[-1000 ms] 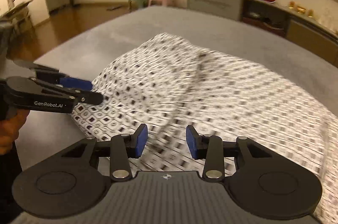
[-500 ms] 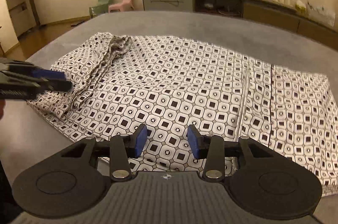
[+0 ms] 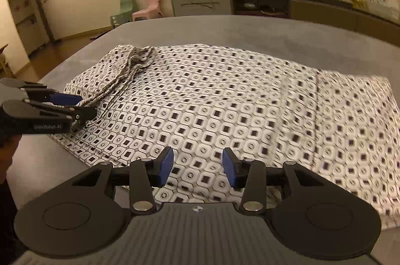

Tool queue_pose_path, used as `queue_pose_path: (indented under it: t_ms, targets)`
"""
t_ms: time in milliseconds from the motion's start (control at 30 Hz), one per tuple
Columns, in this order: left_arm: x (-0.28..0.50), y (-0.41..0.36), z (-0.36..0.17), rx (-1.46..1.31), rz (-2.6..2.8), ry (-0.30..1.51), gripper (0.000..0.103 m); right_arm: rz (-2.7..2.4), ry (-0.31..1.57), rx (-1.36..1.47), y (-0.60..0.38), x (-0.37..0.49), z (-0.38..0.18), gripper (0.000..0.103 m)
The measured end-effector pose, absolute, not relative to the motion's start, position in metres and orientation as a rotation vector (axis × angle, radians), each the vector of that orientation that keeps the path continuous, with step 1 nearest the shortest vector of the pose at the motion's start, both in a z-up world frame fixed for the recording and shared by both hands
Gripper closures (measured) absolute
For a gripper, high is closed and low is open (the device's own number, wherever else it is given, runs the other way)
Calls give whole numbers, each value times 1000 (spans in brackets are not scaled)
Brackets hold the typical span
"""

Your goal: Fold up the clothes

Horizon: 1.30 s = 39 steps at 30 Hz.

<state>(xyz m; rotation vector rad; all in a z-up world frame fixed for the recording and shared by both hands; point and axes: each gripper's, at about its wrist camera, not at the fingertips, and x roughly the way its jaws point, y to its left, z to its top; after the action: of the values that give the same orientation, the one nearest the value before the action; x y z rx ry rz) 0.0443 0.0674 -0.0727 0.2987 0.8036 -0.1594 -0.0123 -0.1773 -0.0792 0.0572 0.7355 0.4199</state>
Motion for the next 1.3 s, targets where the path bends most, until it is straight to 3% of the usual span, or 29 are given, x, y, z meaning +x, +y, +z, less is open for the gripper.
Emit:
queue_pose_path:
  t_ms: [33,67,100,167,433,467,500,533,567,867,900,967,1067,1133,1167,1200,1233,1267,1300]
  targets:
    - [43,63,-68,303,-165,800,66,412,726,79,-185,-16,-74,56]
    - [41,58,-62,301,-172,793,66,398,682,89,-198,-24,-65,49]
    - [40,54,-53,283,-187,778,66,383,636,98,-212,-31,-55,34]
    - [39,43,-34,252,-223,748,63,233,587,123,-251,-34,-48,20]
    - [85,-61,5,178,-491,764,49,-120,699,185,-337,-24,-82,21]
    - [93,-79,5,177,-522,778,47,-115,720,181,-338,-23,-86,30]
    - [100,-99,4,180,-554,795,46,-108,718,165,-336,-24,-86,53]
    - [108,-118,2,183,-586,812,45,-101,715,148,-334,-25,-87,64]
    - [115,-137,0,187,-613,830,45,-94,713,131,-332,-27,-87,91]
    - [154,-223,-36,237,-745,964,41,179,398,-55,-280,-64,-49,99]
    - [156,-227,-41,250,-757,975,44,213,384,-66,-274,-67,-49,99]
    - [160,-230,-53,289,-764,993,66,272,365,-85,-264,-71,-48,99]
    - [168,-222,-63,275,-734,1015,67,212,402,-78,-265,-66,-50,99]
    - [174,-213,-61,223,-727,1011,59,97,433,-42,-278,-59,-49,94]
    - [176,-210,-57,189,-729,1004,56,30,448,-11,-289,-56,-50,75]
    - [178,-209,-53,170,-734,996,55,-38,481,10,-300,-51,-53,38]
    - [178,-210,-50,163,-741,989,53,-105,515,30,-310,-47,-56,23]
    - [178,-211,-47,159,-750,984,52,-111,559,47,-315,-43,-62,19]
    - [177,-214,-45,165,-764,983,51,-115,605,63,-319,-39,-67,23]
